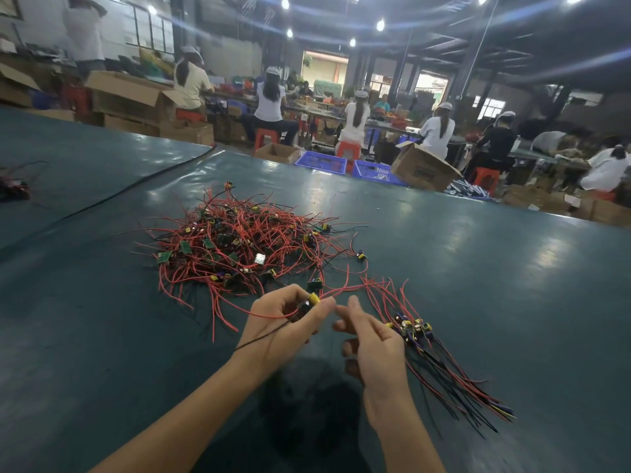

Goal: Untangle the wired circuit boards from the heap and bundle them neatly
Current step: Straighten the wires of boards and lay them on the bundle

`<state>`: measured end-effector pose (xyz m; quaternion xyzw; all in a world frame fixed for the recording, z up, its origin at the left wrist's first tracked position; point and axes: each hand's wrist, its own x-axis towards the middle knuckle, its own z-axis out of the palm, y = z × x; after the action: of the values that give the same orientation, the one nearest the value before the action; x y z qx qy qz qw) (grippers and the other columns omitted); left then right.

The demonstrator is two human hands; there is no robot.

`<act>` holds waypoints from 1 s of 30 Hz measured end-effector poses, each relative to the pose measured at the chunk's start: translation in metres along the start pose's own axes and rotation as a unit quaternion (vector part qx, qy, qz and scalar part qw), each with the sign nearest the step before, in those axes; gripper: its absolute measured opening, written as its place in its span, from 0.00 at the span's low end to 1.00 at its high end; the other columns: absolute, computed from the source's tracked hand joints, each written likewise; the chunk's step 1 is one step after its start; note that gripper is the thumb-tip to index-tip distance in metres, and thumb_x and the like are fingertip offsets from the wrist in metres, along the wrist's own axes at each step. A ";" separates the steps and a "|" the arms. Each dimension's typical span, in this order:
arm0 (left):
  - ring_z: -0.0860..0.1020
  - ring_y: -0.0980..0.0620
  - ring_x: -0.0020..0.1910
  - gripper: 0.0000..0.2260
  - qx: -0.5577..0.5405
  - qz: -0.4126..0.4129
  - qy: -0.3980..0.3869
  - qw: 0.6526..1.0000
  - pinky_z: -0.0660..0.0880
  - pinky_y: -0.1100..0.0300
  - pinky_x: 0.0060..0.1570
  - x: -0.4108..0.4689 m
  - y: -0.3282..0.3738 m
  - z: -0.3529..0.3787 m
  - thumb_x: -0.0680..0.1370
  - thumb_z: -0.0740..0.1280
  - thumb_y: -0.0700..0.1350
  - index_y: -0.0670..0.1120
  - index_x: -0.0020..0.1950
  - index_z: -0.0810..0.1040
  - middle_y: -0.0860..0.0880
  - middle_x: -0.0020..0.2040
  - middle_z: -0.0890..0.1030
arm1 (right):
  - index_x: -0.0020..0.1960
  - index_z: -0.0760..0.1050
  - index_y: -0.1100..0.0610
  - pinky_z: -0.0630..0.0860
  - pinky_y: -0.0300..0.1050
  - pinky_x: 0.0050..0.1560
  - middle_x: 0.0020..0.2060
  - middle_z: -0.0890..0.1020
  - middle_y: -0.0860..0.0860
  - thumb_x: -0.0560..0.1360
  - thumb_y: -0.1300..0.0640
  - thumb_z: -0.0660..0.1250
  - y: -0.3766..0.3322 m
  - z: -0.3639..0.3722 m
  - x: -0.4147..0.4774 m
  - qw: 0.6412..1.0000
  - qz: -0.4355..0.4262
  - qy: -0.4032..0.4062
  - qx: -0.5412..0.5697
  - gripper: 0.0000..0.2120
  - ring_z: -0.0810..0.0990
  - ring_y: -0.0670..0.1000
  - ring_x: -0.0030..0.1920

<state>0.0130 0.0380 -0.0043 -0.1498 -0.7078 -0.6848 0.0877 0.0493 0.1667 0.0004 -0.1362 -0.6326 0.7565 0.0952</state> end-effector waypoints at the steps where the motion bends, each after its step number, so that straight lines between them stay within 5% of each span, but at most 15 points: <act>1: 0.76 0.53 0.28 0.13 0.021 0.009 -0.005 1.000 0.74 0.57 0.30 -0.001 -0.003 0.001 0.70 0.73 0.55 0.45 0.36 0.78 0.49 0.29 0.79 | 0.38 0.85 0.51 0.65 0.35 0.24 0.31 0.82 0.47 0.74 0.45 0.69 0.001 0.003 -0.003 0.999 -0.011 -0.033 -0.024 0.13 0.72 0.43 0.25; 4: 0.76 0.57 0.28 0.10 0.103 0.040 -0.036 0.993 0.74 0.60 0.31 -0.003 -0.011 -0.002 0.72 0.75 0.52 0.49 0.39 0.77 0.53 0.30 0.81 | 0.35 0.84 0.51 0.70 0.33 0.27 0.29 0.82 0.48 0.75 0.47 0.69 0.002 0.008 -0.008 0.995 -0.030 -0.075 -0.051 0.14 0.76 0.44 0.28; 12: 0.79 0.54 0.37 0.15 0.313 0.108 -0.092 0.939 0.77 0.54 0.42 -0.008 -0.013 -0.004 0.72 0.69 0.60 0.56 0.56 0.75 0.56 0.38 0.81 | 0.37 0.85 0.49 0.81 0.45 0.39 0.34 0.85 0.50 0.75 0.56 0.71 0.004 0.004 -0.004 0.994 -0.080 0.003 -0.079 0.09 0.83 0.49 0.35; 14: 0.77 0.60 0.36 0.17 0.316 0.113 -0.116 0.935 0.77 0.58 0.43 -0.009 -0.011 -0.004 0.73 0.68 0.61 0.58 0.60 0.75 0.61 0.38 0.79 | 0.40 0.84 0.53 0.81 0.51 0.36 0.35 0.83 0.50 0.78 0.55 0.68 0.002 0.000 0.001 0.993 -0.079 0.049 -0.069 0.09 0.81 0.48 0.31; 17: 0.75 0.62 0.36 0.14 0.339 0.120 -0.111 0.927 0.76 0.60 0.42 -0.007 -0.012 -0.007 0.76 0.67 0.58 0.59 0.61 0.75 0.64 0.36 0.76 | 0.51 0.80 0.55 0.78 0.46 0.26 0.38 0.78 0.50 0.80 0.54 0.64 -0.004 -0.011 0.007 0.987 -0.095 0.128 -0.028 0.07 0.77 0.45 0.26; 21: 0.74 0.61 0.39 0.10 0.387 0.108 -0.055 0.914 0.75 0.58 0.44 -0.003 -0.014 -0.014 0.77 0.65 0.55 0.57 0.57 0.77 0.64 0.35 0.75 | 0.64 0.78 0.55 0.73 0.42 0.44 0.43 0.77 0.49 0.80 0.50 0.64 -0.006 -0.033 0.016 0.928 -0.191 0.195 -0.253 0.16 0.76 0.44 0.36; 23: 0.76 0.60 0.43 0.09 0.414 0.105 -0.025 0.904 0.75 0.58 0.44 0.000 -0.015 -0.019 0.78 0.64 0.55 0.57 0.56 0.77 0.63 0.39 0.77 | 0.65 0.78 0.55 0.66 0.43 0.43 0.45 0.75 0.49 0.79 0.49 0.65 -0.005 -0.042 0.018 0.890 -0.193 0.214 -0.353 0.18 0.73 0.48 0.40; 26: 0.75 0.57 0.53 0.12 0.452 0.098 0.001 0.887 0.74 0.60 0.50 0.008 -0.020 -0.030 0.78 0.63 0.53 0.53 0.60 0.77 0.59 0.52 0.78 | 0.66 0.77 0.50 0.66 0.46 0.43 0.49 0.77 0.49 0.78 0.46 0.65 -0.003 -0.049 0.018 0.848 -0.140 0.222 -0.460 0.18 0.73 0.53 0.47; 30: 0.63 0.49 0.71 0.20 0.543 0.001 -0.015 0.839 0.63 0.51 0.68 0.018 -0.036 -0.046 0.79 0.60 0.56 0.53 0.70 0.70 0.50 0.72 0.67 | 0.68 0.75 0.50 0.69 0.52 0.57 0.58 0.80 0.53 0.77 0.49 0.67 -0.002 -0.050 0.016 0.818 -0.136 0.230 -0.509 0.20 0.74 0.60 0.59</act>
<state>-0.0192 -0.0064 -0.0304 -0.0896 -0.9673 -0.1878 0.1449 0.0506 0.2190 -0.0067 -0.2474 -0.8995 0.2526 0.2569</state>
